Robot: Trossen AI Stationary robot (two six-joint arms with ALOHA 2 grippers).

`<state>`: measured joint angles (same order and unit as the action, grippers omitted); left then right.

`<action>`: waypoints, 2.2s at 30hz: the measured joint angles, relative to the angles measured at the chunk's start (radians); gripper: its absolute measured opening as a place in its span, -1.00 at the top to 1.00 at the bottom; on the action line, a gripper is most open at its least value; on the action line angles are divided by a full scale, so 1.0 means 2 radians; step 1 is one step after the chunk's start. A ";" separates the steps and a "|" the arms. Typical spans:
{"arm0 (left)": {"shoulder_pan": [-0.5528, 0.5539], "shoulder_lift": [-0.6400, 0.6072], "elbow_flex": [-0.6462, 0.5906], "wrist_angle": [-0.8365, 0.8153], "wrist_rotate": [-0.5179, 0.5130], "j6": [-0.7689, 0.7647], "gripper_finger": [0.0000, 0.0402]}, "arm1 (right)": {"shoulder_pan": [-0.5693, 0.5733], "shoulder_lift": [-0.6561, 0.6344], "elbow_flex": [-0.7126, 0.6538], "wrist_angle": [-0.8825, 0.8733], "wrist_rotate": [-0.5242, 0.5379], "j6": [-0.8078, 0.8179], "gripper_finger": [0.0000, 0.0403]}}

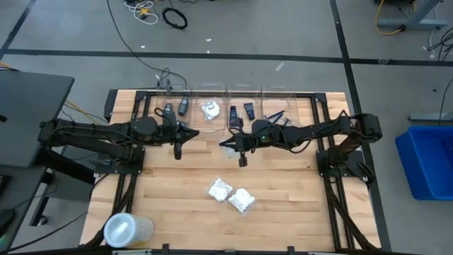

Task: Pick & Place Travel size toiletries
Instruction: Put the white vanity pack into the middle left transparent bin

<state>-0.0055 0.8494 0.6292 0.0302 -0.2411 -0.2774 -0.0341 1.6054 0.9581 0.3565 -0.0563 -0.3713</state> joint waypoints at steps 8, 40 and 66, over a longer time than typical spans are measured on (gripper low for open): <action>0.000 0.000 0.000 0.029 0.024 0.015 0.97 | -0.021 0.000 0.000 0.048 -0.001 0.033 1.00; 0.000 0.000 0.000 0.038 0.022 0.014 0.98 | -0.095 0.000 0.000 0.157 -0.001 0.051 1.00; 0.000 0.000 0.000 0.037 0.010 0.000 0.98 | -0.144 0.037 0.001 0.224 0.001 0.131 1.00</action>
<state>-0.0055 0.8490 0.6292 0.1047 -0.2208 -0.2768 -0.3215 1.6796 0.9602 0.8043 -0.0550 -0.1089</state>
